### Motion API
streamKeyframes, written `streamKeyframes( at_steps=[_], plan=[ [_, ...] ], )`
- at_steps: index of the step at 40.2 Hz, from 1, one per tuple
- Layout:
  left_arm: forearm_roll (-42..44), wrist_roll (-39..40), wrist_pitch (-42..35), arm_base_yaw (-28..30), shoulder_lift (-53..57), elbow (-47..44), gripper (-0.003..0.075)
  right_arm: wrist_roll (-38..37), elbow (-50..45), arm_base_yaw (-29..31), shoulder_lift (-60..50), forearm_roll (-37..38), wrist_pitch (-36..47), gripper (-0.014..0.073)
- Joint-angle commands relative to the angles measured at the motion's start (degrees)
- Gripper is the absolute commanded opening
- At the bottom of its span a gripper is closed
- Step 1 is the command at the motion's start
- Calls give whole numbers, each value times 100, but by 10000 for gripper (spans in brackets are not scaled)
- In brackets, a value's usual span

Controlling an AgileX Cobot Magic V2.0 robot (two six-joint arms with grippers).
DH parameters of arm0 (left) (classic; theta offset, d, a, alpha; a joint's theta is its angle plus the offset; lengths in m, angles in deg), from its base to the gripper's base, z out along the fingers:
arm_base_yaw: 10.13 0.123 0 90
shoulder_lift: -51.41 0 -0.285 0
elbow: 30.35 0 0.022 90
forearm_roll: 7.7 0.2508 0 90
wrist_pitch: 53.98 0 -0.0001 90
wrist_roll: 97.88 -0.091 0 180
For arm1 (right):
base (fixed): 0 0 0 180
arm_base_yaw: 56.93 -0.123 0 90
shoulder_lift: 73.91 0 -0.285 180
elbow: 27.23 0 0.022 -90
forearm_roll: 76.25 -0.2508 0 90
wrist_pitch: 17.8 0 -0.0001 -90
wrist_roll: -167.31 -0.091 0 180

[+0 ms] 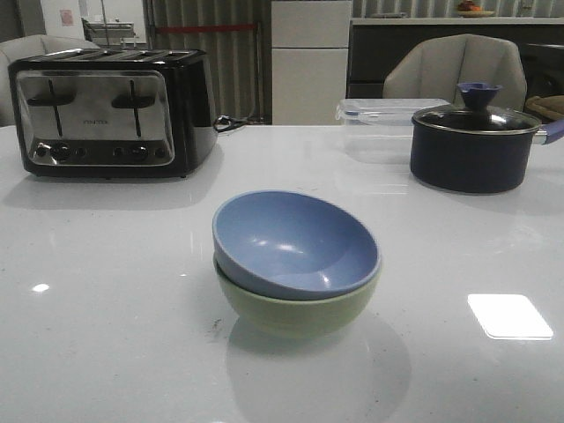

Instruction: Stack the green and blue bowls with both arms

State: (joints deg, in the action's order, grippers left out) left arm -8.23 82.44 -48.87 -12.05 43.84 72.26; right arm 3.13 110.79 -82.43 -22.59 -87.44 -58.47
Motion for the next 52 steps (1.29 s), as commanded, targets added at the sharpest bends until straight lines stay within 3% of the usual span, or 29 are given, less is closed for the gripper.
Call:
streamKeyframes(
  at_steps=[1,52],
  plan=[
    [-45,59,-616,3,131,-26,93,59,160,19,-37,-27,319,52],
    [-45,59,-925,-166,119,-26,93,59,160,19,-37,-27,303,52]
  ],
)
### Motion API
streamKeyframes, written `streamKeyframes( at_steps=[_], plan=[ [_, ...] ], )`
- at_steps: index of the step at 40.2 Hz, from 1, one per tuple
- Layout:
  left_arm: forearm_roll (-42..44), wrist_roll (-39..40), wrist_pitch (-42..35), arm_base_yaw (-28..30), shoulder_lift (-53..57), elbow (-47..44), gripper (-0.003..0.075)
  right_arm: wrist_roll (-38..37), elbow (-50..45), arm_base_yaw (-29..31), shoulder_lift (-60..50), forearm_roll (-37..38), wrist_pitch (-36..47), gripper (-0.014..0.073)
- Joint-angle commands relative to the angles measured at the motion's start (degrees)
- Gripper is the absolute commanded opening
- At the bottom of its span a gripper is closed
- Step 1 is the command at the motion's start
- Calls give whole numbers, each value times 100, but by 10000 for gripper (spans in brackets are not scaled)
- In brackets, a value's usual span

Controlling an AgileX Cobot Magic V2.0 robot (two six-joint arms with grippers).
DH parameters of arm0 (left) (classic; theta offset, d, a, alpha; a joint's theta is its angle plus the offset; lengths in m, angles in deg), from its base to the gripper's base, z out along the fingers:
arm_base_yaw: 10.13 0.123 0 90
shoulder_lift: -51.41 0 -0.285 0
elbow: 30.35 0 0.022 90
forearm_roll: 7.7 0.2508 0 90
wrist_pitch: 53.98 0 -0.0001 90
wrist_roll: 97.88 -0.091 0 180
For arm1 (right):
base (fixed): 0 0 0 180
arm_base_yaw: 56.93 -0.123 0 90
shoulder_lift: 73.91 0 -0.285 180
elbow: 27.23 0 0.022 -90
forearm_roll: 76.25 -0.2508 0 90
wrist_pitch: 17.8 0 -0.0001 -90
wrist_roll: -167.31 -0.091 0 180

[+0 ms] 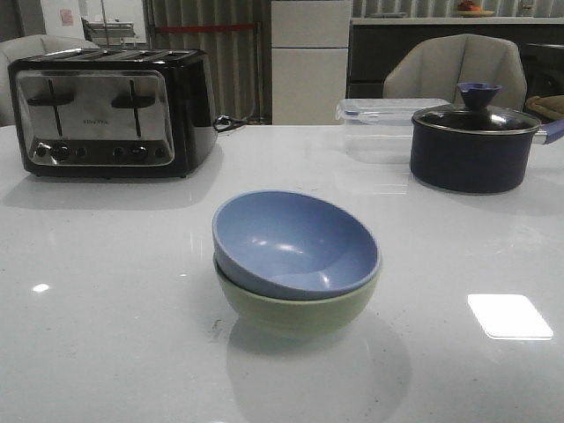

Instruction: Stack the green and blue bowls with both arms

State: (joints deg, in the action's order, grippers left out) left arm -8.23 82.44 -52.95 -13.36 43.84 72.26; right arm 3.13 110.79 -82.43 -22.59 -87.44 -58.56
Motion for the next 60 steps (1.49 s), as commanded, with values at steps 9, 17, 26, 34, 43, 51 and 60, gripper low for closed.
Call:
streamKeyframes(
  at_steps=[9,17,26,34,43,51,60],
  plan=[
    [-45,59,-517,-35,119,-26,93,59,160,19,-37,-27,313,52],
    [-45,59,-517,-35,119,-26,93,59,15,563,-550,22,438,52],
    [-45,59,-517,-35,119,-26,93,59,-909,1827,-2012,27,1693,52],
    [-45,59,-517,-35,119,-26,93,59,-1950,2532,-3144,-7,2505,52],
    [-45,59,-517,-35,119,-26,93,59,-3029,2651,-4003,-14,3652,52],
    [-45,59,-517,-35,119,-26,93,59,-3670,2658,-4518,-32,4076,52],
    [-45,59,-517,-35,119,-26,93,59,-3669,2656,-4487,-27,4076,52]
  ],
)
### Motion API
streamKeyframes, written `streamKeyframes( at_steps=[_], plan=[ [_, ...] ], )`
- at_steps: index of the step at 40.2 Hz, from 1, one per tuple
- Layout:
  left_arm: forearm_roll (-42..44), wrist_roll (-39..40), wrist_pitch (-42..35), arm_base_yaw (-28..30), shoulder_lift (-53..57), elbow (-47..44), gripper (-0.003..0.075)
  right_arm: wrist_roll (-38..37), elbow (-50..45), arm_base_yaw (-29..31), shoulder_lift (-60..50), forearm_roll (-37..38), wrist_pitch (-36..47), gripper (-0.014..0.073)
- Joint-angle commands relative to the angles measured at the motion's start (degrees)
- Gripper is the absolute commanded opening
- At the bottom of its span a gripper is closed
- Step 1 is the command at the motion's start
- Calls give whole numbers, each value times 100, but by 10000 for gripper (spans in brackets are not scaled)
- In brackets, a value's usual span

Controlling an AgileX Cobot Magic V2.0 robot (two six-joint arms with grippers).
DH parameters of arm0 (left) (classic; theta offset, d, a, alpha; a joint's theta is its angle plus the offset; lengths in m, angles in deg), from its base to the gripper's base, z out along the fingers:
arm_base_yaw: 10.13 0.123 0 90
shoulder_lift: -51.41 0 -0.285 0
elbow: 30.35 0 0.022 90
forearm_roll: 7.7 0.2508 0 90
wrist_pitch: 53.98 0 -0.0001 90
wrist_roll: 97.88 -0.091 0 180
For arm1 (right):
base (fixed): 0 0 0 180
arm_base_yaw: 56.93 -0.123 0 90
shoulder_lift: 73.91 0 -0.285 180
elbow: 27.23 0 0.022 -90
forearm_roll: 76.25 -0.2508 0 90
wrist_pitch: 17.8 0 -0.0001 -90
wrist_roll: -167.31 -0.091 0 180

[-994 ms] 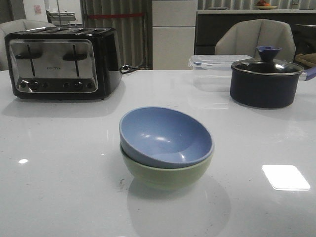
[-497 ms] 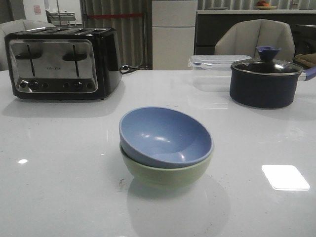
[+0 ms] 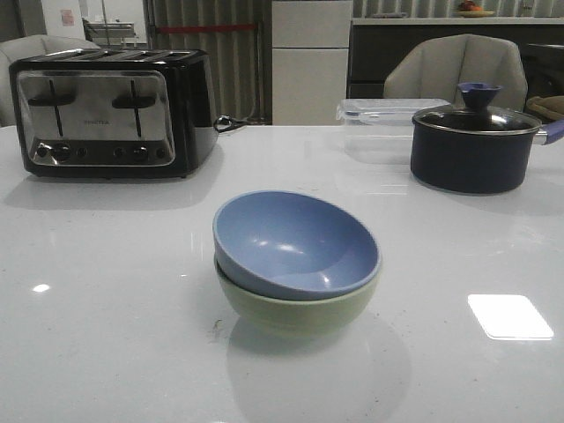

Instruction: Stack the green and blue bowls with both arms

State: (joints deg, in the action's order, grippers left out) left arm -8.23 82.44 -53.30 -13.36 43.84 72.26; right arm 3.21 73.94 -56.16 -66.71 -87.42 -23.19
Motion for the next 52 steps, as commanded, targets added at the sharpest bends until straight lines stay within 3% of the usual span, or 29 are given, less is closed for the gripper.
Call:
streamKeyframes(
  at_steps=[1,10,18,52],
  plan=[
    [-45,59,-482,-35,119,-26,93,51,17,29,-75,-29,539,52],
    [-45,59,-482,-35,119,-26,93,-124,17,19,-116,91,690,52],
    [-45,59,-482,-35,119,-26,93,-1590,17,81,-116,1069,983,52],
    [-45,59,-482,-35,119,-26,93,-1590,17,81,-111,1069,832,52]
  ],
)
